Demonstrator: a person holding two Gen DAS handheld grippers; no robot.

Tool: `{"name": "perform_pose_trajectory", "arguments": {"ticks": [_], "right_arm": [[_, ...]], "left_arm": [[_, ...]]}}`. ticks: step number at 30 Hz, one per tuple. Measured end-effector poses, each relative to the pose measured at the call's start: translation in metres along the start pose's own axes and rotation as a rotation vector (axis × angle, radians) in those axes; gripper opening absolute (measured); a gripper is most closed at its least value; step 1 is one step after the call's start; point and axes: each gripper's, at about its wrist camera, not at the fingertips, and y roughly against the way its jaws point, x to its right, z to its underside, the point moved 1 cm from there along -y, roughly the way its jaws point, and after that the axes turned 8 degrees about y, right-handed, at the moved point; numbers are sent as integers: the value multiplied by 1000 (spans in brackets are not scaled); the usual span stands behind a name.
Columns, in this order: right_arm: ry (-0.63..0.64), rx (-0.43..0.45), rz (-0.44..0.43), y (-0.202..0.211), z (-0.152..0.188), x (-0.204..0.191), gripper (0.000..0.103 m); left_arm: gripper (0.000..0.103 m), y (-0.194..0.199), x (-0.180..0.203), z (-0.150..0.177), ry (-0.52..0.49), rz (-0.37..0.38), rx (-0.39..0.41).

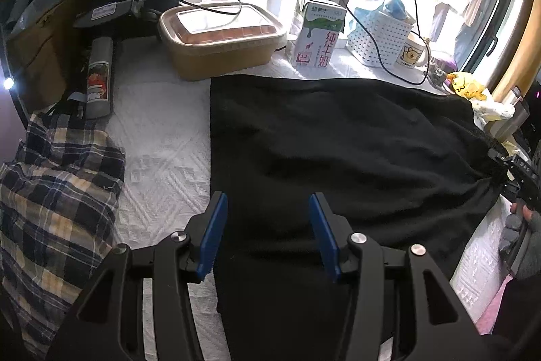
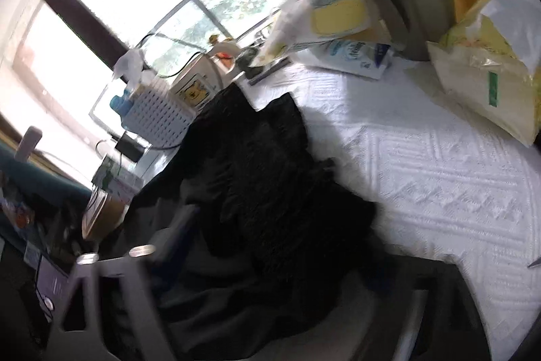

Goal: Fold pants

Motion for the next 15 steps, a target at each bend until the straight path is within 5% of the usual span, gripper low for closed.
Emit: {"name": "perform_pose_trajectory", "arguments": {"ticks": [7,15], "right_arm": [[-93,-1,-96,4,0,21,30],[-2,36,-43,23,-22,11,25]], "left_arm": [[51,3,6,-2,-13,2,11],[51,12,3,0,-3,26,27]]}}
